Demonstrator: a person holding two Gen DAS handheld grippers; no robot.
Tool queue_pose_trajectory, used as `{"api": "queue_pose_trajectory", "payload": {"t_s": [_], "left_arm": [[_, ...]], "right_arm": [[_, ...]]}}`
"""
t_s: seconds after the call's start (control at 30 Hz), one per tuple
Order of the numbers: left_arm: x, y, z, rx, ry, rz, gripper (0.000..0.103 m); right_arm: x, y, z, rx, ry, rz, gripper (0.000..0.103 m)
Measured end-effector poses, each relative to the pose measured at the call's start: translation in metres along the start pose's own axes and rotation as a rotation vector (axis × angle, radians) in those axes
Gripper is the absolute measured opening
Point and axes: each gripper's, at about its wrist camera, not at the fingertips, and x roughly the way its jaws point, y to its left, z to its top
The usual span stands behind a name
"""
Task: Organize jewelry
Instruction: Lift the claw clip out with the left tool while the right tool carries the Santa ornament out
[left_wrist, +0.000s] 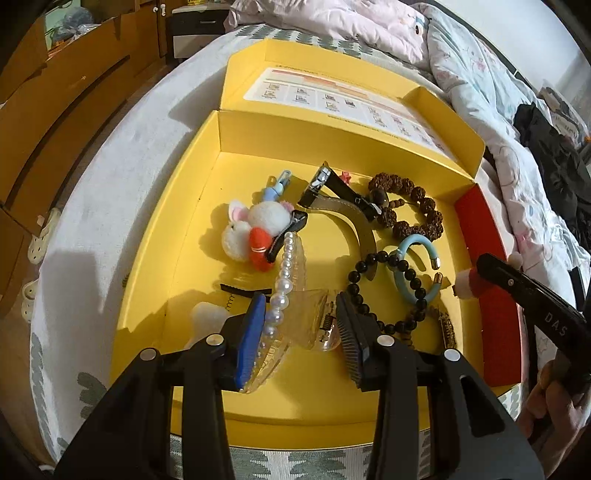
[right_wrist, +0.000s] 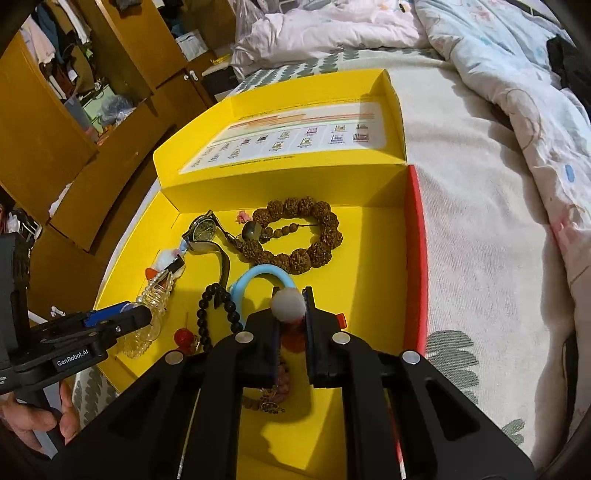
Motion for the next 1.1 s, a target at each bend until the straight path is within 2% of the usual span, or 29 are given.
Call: {"api": "queue_pose_trajectory", "payload": {"t_s": [0.23, 0.6, 0.9, 1.1], "left_arm": [[-0.018, 0.001, 0.000, -0.012, -0.039, -0.013, 0.040], [-0.075, -0.006, -0.018, 0.011, -0.104, -0.059, 0.040], [-0.100, -0.011, -0.061, 0.030, -0.099, -0.081, 0.040], [-0.092, -0.016, -0.093, 0.044, -0.056, -0.037, 0.040]], "right_arm": [[-0.018, 0.002, 0.002, 0.004, -0.029, 0.017, 0.011], [-0.084, 0.009, -0.011, 0.010, -0.093, 0.066, 0.011], [-0.137, 0.015, -0.055, 0.016, -0.105, 0.105, 0.011], [-0.147, 0.048, -0.093, -0.059, -0.063, 0.118, 0.011]]}}
